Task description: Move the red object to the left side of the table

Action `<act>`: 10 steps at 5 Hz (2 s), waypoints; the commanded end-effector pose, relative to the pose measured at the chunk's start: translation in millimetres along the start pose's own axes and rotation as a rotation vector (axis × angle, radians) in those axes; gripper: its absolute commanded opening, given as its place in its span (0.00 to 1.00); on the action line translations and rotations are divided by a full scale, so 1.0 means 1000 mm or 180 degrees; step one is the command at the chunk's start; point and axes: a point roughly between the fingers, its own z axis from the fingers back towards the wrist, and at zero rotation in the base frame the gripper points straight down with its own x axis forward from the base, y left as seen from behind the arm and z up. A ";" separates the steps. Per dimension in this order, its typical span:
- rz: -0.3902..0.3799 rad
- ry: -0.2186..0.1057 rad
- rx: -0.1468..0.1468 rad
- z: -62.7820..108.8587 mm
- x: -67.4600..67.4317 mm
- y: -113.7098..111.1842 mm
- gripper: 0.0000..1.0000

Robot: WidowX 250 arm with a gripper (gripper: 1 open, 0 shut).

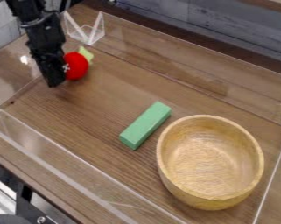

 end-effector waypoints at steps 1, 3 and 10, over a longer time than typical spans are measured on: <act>0.0085 -0.0067 0.0139 0.016 0.001 -0.002 0.00; 0.0024 0.0154 0.0062 0.004 0.011 0.000 0.00; 0.1321 0.0458 -0.0109 -0.001 0.004 -0.022 0.00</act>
